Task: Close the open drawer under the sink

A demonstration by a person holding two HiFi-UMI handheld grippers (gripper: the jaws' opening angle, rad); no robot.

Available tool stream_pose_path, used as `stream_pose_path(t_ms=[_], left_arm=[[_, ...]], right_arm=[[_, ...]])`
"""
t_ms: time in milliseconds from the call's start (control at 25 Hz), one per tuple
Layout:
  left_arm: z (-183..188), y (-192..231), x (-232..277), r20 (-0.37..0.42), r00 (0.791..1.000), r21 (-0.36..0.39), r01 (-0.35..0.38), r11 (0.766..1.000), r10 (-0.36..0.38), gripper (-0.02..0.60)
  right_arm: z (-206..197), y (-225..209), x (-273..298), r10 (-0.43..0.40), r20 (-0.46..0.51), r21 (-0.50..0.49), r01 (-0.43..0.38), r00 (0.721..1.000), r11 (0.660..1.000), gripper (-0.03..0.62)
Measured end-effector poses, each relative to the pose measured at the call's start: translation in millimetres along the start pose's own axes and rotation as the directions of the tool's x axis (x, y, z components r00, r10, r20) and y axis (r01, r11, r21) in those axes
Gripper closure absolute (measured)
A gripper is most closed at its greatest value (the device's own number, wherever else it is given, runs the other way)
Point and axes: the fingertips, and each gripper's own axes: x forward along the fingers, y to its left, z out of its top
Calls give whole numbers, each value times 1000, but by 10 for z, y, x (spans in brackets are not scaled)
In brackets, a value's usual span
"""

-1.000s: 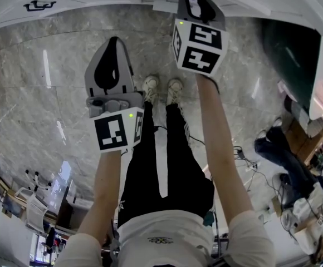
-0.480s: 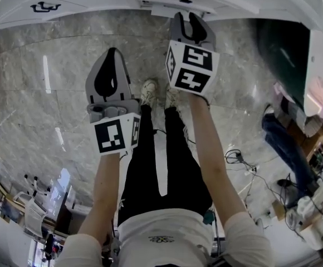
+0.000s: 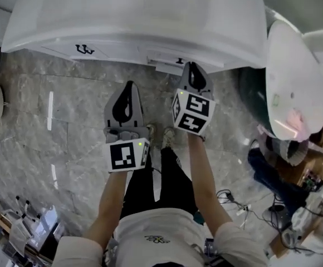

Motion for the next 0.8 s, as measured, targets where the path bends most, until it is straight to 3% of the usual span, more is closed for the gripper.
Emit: stream_pose_path(t_ms=[120, 200, 320, 520, 640, 800], left_arm=[[574, -16, -72, 53, 999, -6, -10, 1000, 10, 563], [885, -8, -215, 77, 997, -39, -22, 999, 25, 563], [1403, -84, -289, 141, 990, -79, 16, 997, -5, 563], [2392, -219, -433, 254, 966, 74, 38, 997, -56, 563], [2671, -283, -624, 275, 960, 114, 26, 993, -57, 563], [2729, -271, -831, 272, 962, 51, 1, 999, -15, 563]], right_arm=[[606, 59, -287, 4, 80, 45, -7, 997, 999, 560], [963, 122, -571, -1, 125, 32, -3, 992, 999, 565], [1525, 175, -1006, -5, 189, -9, 6, 982, 1000, 565], [2221, 438, -1667, 38, 285, -22, -33, 958, 999, 565], [2481, 559, -2025, 84, 345, -44, -74, 935, 996, 565], [2550, 646, -2463, 119, 393, -165, -58, 912, 985, 565]])
